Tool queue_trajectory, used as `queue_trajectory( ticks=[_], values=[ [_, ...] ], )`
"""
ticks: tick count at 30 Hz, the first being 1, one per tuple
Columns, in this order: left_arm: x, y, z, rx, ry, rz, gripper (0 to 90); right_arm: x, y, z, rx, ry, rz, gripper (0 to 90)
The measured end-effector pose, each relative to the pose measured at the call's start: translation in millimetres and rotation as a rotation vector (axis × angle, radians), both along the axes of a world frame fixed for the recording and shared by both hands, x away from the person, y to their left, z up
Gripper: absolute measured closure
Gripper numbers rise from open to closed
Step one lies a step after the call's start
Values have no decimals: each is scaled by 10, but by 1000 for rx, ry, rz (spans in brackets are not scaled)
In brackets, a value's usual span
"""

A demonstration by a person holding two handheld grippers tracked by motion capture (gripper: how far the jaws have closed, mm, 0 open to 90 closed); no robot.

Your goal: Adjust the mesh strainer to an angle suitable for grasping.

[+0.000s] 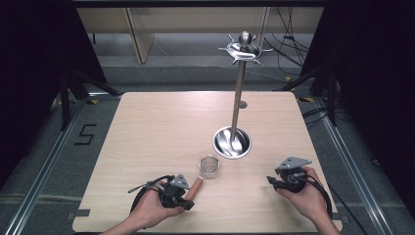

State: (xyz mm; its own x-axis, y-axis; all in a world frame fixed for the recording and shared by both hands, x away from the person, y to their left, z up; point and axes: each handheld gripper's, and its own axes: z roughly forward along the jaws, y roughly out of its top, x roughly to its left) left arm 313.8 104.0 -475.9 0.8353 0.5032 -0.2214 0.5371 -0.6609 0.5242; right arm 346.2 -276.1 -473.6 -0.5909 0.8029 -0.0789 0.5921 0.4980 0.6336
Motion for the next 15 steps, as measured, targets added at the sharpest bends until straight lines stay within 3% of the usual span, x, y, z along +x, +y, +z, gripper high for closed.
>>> queue_trajectory(
  ticks=[6, 9, 15],
  values=[
    [62, -57, -119, 72, 19, 14, 891, 2, 1, 0, -7, 2, 12, 568],
    [83, -52, -137, 69, 34, 22, 891, -8, 15, -8, 4, 5, -1, 568],
    [188, 12, -146, 113, 43, 59, 893, -8, 18, 6, 2, 16, 2, 568]
  ],
)
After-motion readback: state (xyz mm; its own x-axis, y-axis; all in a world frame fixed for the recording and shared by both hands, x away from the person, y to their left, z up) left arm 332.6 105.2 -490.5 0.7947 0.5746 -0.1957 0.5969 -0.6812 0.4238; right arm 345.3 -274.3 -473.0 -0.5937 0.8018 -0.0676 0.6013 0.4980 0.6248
